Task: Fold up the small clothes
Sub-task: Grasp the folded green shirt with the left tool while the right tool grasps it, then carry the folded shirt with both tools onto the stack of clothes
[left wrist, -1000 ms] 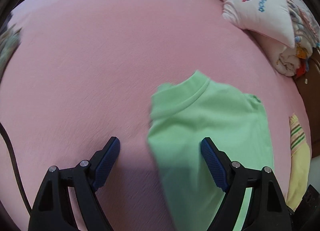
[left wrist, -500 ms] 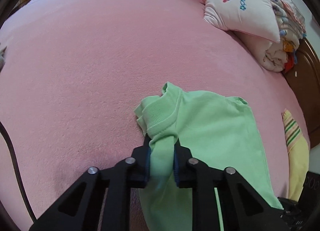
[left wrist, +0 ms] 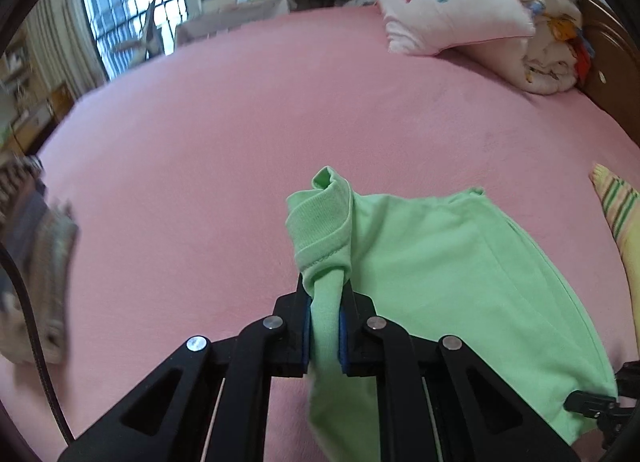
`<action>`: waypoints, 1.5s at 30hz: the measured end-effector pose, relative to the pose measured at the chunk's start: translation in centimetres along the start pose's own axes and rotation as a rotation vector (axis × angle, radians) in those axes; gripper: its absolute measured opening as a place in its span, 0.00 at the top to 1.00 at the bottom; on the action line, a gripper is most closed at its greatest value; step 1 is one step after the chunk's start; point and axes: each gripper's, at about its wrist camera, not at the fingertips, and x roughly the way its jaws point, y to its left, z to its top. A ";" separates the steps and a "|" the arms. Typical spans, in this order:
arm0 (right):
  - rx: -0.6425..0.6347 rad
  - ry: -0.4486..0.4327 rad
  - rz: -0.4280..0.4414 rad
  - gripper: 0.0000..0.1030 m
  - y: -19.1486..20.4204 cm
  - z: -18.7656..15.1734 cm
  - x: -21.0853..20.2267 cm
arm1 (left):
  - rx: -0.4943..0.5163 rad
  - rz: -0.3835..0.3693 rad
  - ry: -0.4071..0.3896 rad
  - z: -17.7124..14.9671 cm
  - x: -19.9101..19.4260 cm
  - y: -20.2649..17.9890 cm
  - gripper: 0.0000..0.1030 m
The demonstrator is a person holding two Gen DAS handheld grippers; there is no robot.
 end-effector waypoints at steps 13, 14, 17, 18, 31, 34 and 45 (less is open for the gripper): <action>-0.117 -0.066 0.010 0.88 8.5 -5.6 -12.1 | 0.066 0.027 -0.039 -5.6 -20.4 1.4 0.92; -0.129 -0.073 0.009 0.88 9.3 -6.1 -12.9 | 0.061 0.033 -0.042 -6.0 -22.0 2.3 0.92; -0.161 -0.099 0.017 0.88 12.2 -7.2 -15.4 | 0.041 0.051 -0.066 -7.5 -27.0 4.7 0.92; -0.172 -0.109 0.021 0.88 13.1 -7.3 -16.0 | 0.038 0.063 -0.078 -7.9 -28.6 5.8 0.92; -0.312 -0.212 0.197 0.88 28.5 -2.0 -12.0 | -0.046 0.196 -0.191 -6.1 -35.3 23.1 0.92; -0.317 -0.212 0.236 0.88 30.9 0.7 -9.2 | -0.081 0.198 -0.191 -4.0 -34.1 28.6 0.92; -0.317 -0.257 0.259 0.88 42.9 9.1 -4.6 | -0.125 0.244 -0.155 6.6 -31.2 44.3 0.92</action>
